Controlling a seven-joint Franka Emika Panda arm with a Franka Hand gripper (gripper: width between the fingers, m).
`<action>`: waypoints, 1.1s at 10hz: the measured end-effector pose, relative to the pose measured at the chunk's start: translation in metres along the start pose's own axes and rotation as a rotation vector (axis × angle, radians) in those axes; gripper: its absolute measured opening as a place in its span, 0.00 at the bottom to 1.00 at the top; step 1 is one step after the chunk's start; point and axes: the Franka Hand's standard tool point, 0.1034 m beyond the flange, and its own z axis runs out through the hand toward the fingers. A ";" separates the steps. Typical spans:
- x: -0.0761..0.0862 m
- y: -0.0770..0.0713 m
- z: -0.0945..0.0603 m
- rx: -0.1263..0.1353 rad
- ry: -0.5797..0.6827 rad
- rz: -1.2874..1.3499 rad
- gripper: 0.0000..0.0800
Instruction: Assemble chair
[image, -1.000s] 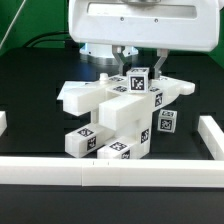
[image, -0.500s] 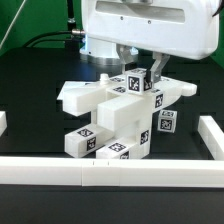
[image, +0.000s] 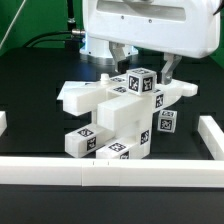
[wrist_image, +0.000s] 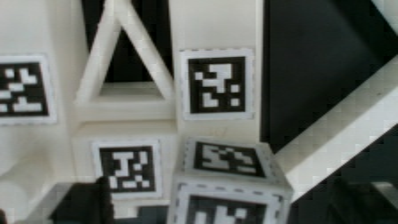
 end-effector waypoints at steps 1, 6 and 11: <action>0.000 0.000 0.001 -0.002 0.000 -0.076 0.79; 0.001 0.002 0.001 -0.013 0.003 -0.508 0.81; -0.005 0.006 0.005 -0.015 -0.007 -0.902 0.81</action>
Offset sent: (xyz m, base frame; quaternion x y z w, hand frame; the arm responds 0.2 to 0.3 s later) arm 0.0000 0.0000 0.0000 0.0000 0.0000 -0.1938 0.9810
